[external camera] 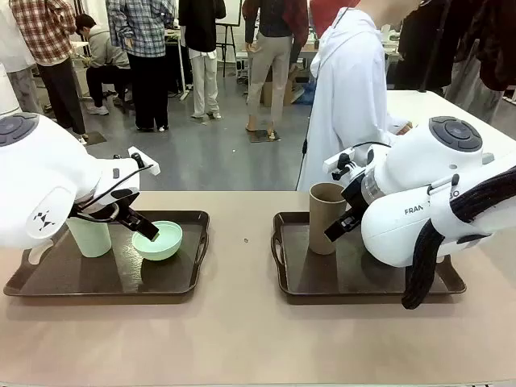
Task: Set up a tray with a mat and arrange the tableware.
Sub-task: Pick up the Picnic Bowl and Reusable plastic cup from the Handle tray in front of the human's position and hold them in the air.
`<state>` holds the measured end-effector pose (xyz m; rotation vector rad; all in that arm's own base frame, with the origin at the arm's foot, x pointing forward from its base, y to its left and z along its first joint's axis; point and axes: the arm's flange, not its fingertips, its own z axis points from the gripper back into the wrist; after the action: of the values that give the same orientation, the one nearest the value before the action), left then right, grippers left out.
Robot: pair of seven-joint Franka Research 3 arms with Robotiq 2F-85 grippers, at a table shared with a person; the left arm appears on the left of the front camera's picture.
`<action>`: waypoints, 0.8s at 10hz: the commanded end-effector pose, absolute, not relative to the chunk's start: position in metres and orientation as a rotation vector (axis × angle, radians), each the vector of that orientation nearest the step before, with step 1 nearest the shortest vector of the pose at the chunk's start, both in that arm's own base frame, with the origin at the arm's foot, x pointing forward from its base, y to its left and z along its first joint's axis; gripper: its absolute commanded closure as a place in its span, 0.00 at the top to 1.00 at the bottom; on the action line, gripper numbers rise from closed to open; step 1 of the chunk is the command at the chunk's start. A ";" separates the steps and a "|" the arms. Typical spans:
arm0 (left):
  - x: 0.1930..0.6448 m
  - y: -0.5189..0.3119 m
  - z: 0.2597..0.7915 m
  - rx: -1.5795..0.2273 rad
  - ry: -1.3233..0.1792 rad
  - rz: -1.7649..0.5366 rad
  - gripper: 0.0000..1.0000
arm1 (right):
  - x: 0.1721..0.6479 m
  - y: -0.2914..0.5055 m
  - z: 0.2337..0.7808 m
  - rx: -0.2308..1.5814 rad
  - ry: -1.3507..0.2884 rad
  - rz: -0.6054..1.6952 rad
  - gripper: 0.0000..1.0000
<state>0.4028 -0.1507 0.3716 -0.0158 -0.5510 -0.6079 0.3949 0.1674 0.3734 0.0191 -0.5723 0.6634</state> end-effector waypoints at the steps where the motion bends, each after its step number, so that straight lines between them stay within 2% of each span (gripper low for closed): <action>1: 0.403 -0.151 0.372 -0.016 -0.551 -0.608 1.00 | 0.395 0.167 0.373 0.019 -0.572 0.663 1.00; 8: 0.403 -0.151 0.372 -0.016 -0.551 -0.608 1.00 | 0.395 0.167 0.373 0.019 -0.572 0.663 1.00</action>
<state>0.4025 -0.1515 0.3716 -0.0144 -0.5511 -0.6101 0.3949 0.1676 0.3734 0.0187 -0.5723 0.6640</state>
